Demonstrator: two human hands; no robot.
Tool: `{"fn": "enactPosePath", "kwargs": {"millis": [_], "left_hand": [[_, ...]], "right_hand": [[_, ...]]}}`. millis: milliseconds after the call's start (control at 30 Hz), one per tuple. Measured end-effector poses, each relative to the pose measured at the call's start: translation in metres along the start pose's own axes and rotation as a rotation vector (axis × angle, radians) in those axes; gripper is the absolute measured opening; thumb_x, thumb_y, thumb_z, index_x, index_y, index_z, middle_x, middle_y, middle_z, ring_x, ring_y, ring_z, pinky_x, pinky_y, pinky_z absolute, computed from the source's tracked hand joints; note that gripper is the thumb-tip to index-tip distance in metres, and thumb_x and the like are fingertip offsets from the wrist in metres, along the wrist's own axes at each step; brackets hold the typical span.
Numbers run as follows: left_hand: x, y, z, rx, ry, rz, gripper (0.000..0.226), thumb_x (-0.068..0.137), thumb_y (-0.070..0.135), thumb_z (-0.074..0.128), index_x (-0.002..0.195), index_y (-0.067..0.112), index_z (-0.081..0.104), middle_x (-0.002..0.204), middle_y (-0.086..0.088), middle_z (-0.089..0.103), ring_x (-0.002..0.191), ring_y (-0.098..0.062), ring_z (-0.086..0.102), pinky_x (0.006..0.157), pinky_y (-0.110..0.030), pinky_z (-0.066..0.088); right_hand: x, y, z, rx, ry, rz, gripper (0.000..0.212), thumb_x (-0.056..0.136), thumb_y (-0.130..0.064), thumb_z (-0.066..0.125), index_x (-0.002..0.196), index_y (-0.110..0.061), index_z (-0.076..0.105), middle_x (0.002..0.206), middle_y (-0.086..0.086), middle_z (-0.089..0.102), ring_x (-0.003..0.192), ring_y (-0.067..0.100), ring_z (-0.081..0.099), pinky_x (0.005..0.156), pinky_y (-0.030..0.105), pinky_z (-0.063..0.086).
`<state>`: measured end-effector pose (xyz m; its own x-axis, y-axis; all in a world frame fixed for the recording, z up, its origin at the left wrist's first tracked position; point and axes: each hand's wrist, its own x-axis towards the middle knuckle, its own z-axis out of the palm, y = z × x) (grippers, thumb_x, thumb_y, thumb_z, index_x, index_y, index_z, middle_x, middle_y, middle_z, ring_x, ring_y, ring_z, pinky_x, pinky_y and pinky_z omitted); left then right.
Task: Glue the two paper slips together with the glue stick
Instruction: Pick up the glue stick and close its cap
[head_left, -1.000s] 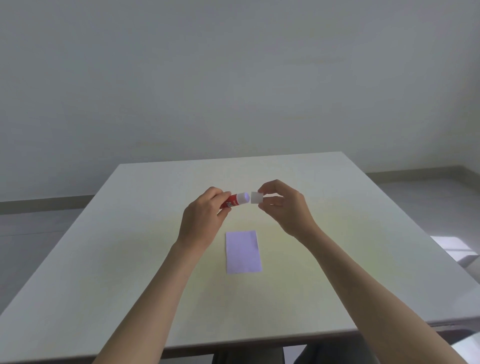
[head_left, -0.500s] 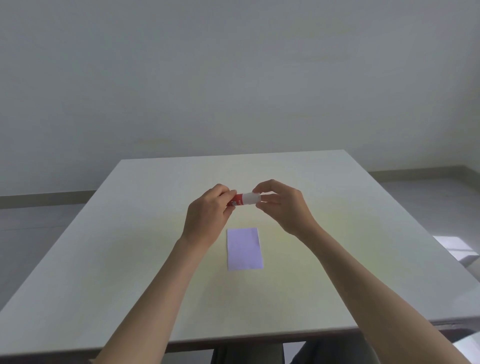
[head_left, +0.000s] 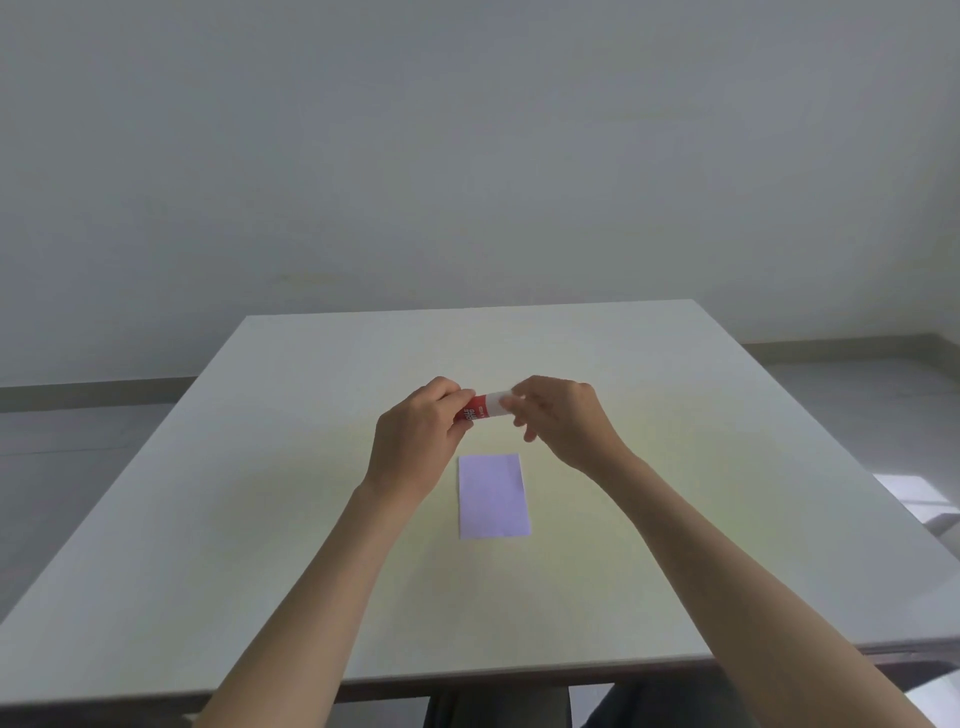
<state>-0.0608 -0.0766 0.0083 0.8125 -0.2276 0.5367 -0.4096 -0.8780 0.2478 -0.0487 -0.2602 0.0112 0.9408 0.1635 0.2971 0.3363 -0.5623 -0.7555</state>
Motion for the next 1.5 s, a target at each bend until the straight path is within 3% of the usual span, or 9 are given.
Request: {"fn": "enactPosePath", "kwargs": {"millis": [100, 200, 300, 433, 633, 767, 933, 1233, 1500], "left_hand": [[-0.002, -0.002, 0.001, -0.012, -0.014, -0.016, 0.027, 0.085, 0.021, 0.066, 0.111, 0.017, 0.067, 0.103, 0.004, 0.066, 0.083, -0.02, 0.065, 0.062, -0.031, 0.051], [-0.002, -0.002, 0.002, -0.026, -0.016, -0.019, 0.027, 0.084, 0.02, 0.068, 0.11, 0.017, 0.067, 0.103, 0.004, 0.067, 0.084, -0.02, 0.065, 0.062, -0.031, 0.051], [-0.003, -0.002, 0.003, -0.037, -0.022, -0.022, 0.028, 0.083, 0.021, 0.067, 0.111, 0.018, 0.067, 0.103, 0.005, 0.067, 0.084, -0.019, 0.065, 0.063, -0.032, 0.052], [-0.003, -0.003, 0.004, -0.046, -0.017, -0.032, 0.028, 0.084, 0.023, 0.067, 0.112, 0.019, 0.067, 0.103, 0.006, 0.066, 0.084, -0.019, 0.064, 0.064, -0.032, 0.052], [-0.004, -0.003, 0.004, -0.077, -0.002, -0.031, 0.027, 0.082, 0.021, 0.07, 0.108, 0.018, 0.068, 0.1, 0.005, 0.067, 0.079, -0.02, 0.064, 0.061, -0.03, 0.05], [-0.005, -0.005, 0.003, -0.098, 0.018, -0.04, 0.027, 0.081, 0.022, 0.071, 0.108, 0.018, 0.069, 0.099, 0.005, 0.067, 0.078, -0.02, 0.064, 0.062, -0.026, 0.046], [-0.005, -0.009, 0.007, -0.152, 0.028, -0.052, 0.025, 0.078, 0.019, 0.074, 0.102, 0.016, 0.07, 0.095, 0.003, 0.068, 0.074, -0.021, 0.064, 0.061, -0.026, 0.046], [0.016, -0.066, 0.011, -0.52, 0.317, -0.453, 0.018, 0.075, 0.011, 0.075, 0.084, 0.018, 0.061, 0.086, 0.005, 0.065, 0.072, 0.002, 0.062, 0.064, -0.006, 0.041], [0.006, -0.09, 0.037, -0.523, 0.229, -0.565, 0.016, 0.075, 0.009, 0.074, 0.087, 0.009, 0.063, 0.086, -0.002, 0.067, 0.072, -0.015, 0.063, 0.066, -0.021, 0.042]], "right_hand": [[-0.002, 0.001, 0.002, -0.018, -0.036, -0.054, 0.029, 0.08, -0.02, 0.07, 0.106, -0.021, 0.058, 0.084, -0.007, 0.065, 0.056, 0.005, 0.059, 0.055, 0.011, 0.044], [-0.001, -0.001, 0.005, 0.003, -0.003, -0.001, 0.01, 0.083, -0.025, 0.066, 0.085, -0.016, 0.062, 0.068, -0.001, 0.067, 0.045, 0.001, 0.052, 0.049, 0.014, 0.04], [0.001, 0.0, 0.004, -0.074, 0.02, 0.042, 0.032, 0.088, -0.04, 0.056, 0.068, -0.015, 0.062, 0.053, 0.001, 0.063, 0.042, 0.006, 0.045, 0.05, 0.026, 0.038], [-0.001, -0.001, -0.004, -0.02, -0.04, -0.023, 0.027, 0.08, -0.031, 0.069, 0.104, -0.023, 0.06, 0.076, -0.006, 0.064, 0.057, 0.01, 0.053, 0.059, 0.023, 0.044], [0.0, -0.002, 0.0, -0.077, 0.011, 0.024, 0.023, 0.085, -0.04, 0.06, 0.078, -0.018, 0.062, 0.062, 0.001, 0.067, 0.049, 0.008, 0.051, 0.054, 0.029, 0.041], [0.0, -0.007, -0.001, -0.028, -0.032, -0.036, 0.026, 0.08, -0.035, 0.067, 0.102, -0.023, 0.06, 0.078, -0.005, 0.065, 0.062, 0.018, 0.057, 0.061, 0.032, 0.048], [0.002, -0.01, 0.006, -0.035, 0.04, 0.006, 0.023, 0.084, -0.038, 0.062, 0.097, -0.019, 0.062, 0.071, -0.004, 0.066, 0.053, 0.007, 0.054, 0.061, 0.034, 0.05], [-0.014, 0.027, -0.003, -0.077, -0.01, 0.093, 0.04, 0.088, -0.035, 0.058, 0.125, -0.027, 0.049, 0.087, -0.008, 0.062, 0.056, 0.009, 0.058, 0.064, 0.026, 0.046], [-0.026, 0.047, 0.008, -0.081, -0.049, 0.148, 0.038, 0.09, -0.027, 0.056, 0.127, -0.028, 0.048, 0.084, -0.011, 0.059, 0.06, 0.017, 0.062, 0.057, 0.018, 0.042]]}}
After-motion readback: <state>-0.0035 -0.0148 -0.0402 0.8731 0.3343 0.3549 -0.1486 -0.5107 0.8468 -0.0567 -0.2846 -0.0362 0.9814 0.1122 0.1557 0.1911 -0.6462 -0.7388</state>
